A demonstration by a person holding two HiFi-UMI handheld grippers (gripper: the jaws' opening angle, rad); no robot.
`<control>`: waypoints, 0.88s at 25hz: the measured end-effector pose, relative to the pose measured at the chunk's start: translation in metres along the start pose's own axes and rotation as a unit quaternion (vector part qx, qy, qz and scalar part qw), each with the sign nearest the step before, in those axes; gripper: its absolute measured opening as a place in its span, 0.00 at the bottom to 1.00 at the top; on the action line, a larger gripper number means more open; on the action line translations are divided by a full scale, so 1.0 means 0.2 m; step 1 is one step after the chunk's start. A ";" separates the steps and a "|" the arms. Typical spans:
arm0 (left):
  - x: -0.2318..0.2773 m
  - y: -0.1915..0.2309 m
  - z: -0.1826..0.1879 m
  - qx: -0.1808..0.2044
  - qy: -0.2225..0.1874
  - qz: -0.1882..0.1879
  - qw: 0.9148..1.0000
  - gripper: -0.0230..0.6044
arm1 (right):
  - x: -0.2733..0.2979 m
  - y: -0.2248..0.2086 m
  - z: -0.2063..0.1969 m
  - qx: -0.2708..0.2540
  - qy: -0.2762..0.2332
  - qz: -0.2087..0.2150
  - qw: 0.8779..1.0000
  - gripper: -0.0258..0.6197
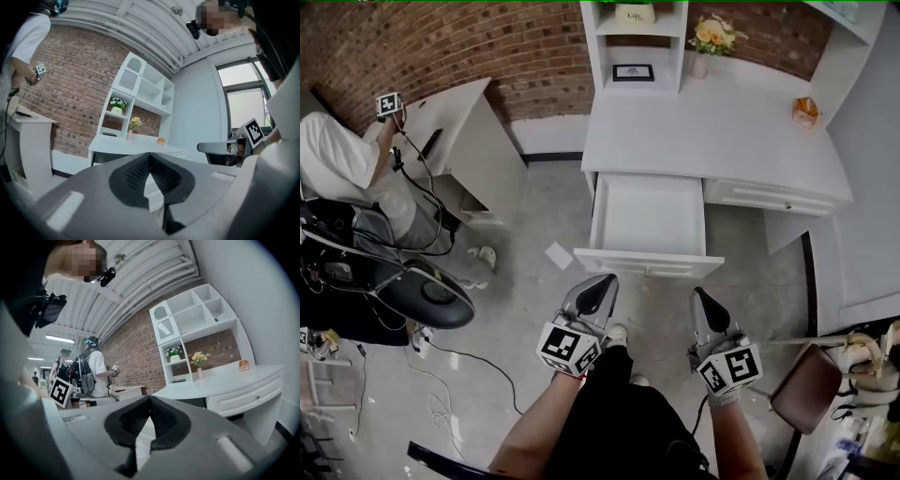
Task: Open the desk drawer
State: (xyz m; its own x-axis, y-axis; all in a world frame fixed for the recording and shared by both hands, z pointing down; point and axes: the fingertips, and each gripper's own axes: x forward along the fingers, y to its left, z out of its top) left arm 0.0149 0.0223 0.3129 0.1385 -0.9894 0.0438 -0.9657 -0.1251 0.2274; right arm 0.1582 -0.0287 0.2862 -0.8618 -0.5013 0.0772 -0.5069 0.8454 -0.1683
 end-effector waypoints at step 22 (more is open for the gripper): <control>-0.22 -0.16 0.46 -0.003 -0.017 -0.016 1.000 0.04 | -0.19 0.20 0.46 0.011 -0.025 0.031 0.999 0.04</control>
State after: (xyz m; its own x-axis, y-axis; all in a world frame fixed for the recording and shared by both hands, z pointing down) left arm 0.0190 0.0621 0.2151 0.1609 -0.9870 0.0029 -0.9595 -0.1557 0.2347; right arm 0.1730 0.0068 0.1869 -0.8889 -0.4578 0.0178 -0.4523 0.8707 -0.1930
